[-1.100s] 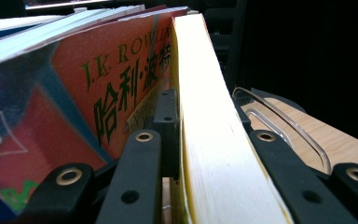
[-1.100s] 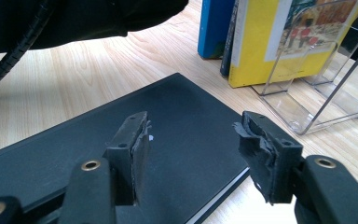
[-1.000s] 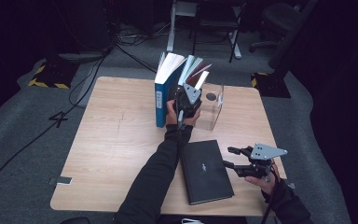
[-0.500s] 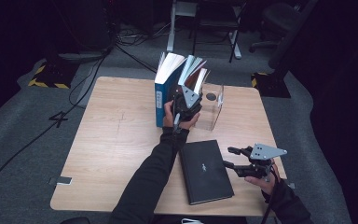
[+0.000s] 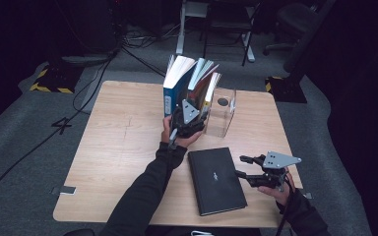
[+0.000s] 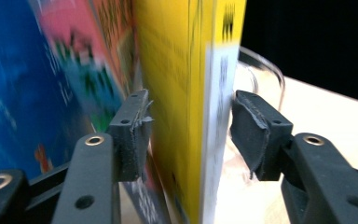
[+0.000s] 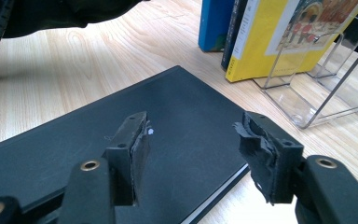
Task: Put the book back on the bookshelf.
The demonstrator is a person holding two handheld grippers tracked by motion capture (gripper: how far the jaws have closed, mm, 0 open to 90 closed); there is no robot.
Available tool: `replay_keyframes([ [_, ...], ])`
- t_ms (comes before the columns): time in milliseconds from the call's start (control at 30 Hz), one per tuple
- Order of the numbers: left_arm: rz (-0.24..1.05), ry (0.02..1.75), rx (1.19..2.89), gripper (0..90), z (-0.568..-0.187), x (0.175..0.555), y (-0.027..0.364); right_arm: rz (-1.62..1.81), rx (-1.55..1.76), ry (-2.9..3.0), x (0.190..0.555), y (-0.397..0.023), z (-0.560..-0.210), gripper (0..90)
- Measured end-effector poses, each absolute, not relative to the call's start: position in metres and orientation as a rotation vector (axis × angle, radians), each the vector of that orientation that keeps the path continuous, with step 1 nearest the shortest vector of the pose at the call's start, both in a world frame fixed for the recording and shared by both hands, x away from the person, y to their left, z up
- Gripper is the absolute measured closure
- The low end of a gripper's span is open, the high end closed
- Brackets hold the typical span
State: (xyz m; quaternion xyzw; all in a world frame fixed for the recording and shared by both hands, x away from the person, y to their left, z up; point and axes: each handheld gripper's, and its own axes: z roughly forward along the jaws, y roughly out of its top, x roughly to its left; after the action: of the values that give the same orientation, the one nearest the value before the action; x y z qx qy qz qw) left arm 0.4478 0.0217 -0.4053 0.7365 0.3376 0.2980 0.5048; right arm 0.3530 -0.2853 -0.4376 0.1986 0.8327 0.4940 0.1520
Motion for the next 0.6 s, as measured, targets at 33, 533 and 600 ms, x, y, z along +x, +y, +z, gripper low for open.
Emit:
replay_keyframes([
  [33, 0.713, 0.815, 1.79, 46.8, -0.41, 0.446, 0.024, 1.416, 0.567, 2.393, 0.353, -0.285, -0.438, 43.5],
  [533, 0.564, 0.861, 1.926, 38.9, -0.46, 0.454, 0.029, 1.408, 0.568, 2.412, 0.354, -0.283, -0.441, 43.5],
  [600, 0.558, 0.86, 1.936, 38.4, -0.462, 0.455, 0.027, 1.409, 0.57, 2.411, 0.353, -0.283, -0.441, 43.6],
])
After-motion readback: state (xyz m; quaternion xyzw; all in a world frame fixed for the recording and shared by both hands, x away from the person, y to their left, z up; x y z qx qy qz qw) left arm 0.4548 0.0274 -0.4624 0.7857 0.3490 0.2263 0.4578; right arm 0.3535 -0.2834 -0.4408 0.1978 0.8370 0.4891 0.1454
